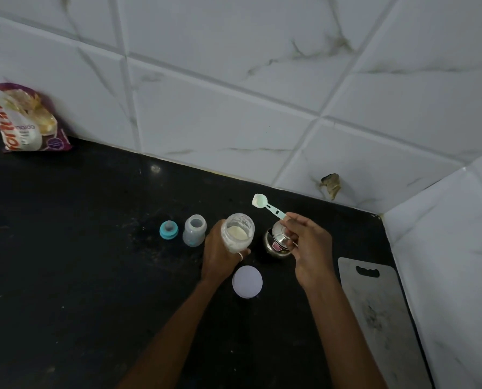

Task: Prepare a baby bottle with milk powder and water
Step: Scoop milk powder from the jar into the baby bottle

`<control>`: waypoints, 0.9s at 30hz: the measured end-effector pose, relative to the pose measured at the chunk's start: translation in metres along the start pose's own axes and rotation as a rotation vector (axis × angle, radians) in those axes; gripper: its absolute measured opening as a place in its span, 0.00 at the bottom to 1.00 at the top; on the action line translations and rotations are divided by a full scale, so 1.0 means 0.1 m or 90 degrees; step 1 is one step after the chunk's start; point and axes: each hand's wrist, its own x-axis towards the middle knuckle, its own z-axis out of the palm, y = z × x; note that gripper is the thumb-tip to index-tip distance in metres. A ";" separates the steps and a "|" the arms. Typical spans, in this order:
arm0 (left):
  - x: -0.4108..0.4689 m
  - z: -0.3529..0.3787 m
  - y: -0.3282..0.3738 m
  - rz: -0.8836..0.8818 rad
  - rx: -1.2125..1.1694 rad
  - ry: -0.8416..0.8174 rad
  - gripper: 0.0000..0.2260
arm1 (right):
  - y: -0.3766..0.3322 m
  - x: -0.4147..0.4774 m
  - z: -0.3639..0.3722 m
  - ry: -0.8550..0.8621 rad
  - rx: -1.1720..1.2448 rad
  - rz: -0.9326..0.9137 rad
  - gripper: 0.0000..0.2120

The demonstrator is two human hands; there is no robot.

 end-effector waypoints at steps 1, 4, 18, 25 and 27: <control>0.00 0.01 -0.01 -0.005 0.003 -0.004 0.42 | 0.01 0.01 0.00 0.001 -0.003 0.001 0.08; -0.03 0.02 -0.01 -0.035 0.014 -0.011 0.53 | 0.02 0.00 0.02 -0.002 -0.003 0.003 0.08; -0.47 -0.71 0.10 -0.091 0.057 0.196 0.37 | 0.05 -0.11 0.28 -0.039 0.018 0.027 0.07; -0.04 -0.79 -0.01 -0.125 -0.005 0.090 0.39 | 0.10 -0.20 0.33 -0.042 0.016 0.043 0.07; 0.00 -0.80 -0.03 -0.075 0.027 0.076 0.26 | 0.08 -0.24 0.33 -0.042 0.021 0.046 0.07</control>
